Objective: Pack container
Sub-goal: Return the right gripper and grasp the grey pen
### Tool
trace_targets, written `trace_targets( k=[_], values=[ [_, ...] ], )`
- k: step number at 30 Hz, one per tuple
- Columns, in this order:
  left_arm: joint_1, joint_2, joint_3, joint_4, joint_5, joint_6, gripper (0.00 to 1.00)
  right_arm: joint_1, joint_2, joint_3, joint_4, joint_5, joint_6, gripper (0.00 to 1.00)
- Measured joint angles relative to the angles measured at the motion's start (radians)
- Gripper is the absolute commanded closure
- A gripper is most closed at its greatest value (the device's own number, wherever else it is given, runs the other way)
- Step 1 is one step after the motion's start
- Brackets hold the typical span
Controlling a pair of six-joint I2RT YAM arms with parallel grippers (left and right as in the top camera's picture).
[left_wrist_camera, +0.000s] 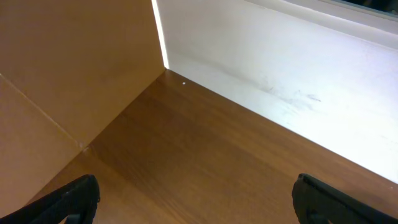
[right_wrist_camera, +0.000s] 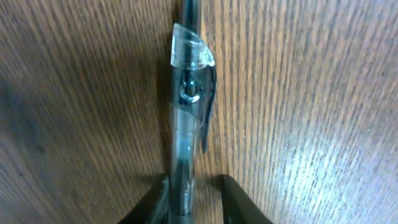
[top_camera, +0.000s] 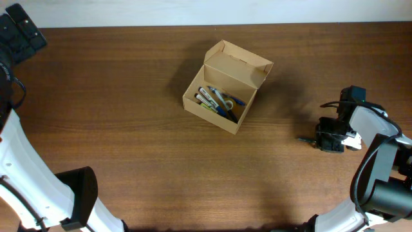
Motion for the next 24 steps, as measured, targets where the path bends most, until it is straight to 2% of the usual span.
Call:
trace_targets(
  k=[2, 7, 10, 24],
  values=[
    [0.0, 0.0, 0.0, 0.0, 0.0, 0.0, 0.0, 0.0, 0.0, 0.0, 0.0, 0.007, -0.001, 0.75],
    [0.0, 0.0, 0.0, 0.0, 0.0, 0.0, 0.0, 0.0, 0.0, 0.0, 0.002, 0.027, -0.003, 0.9],
    [0.0, 0.0, 0.0, 0.0, 0.0, 0.0, 0.0, 0.0, 0.0, 0.0, 0.006, 0.035, -0.006, 0.96],
    [0.0, 0.0, 0.0, 0.0, 0.0, 0.0, 0.0, 0.0, 0.006, 0.044, 0.058, 0.027, -0.126, 0.96]
  ],
)
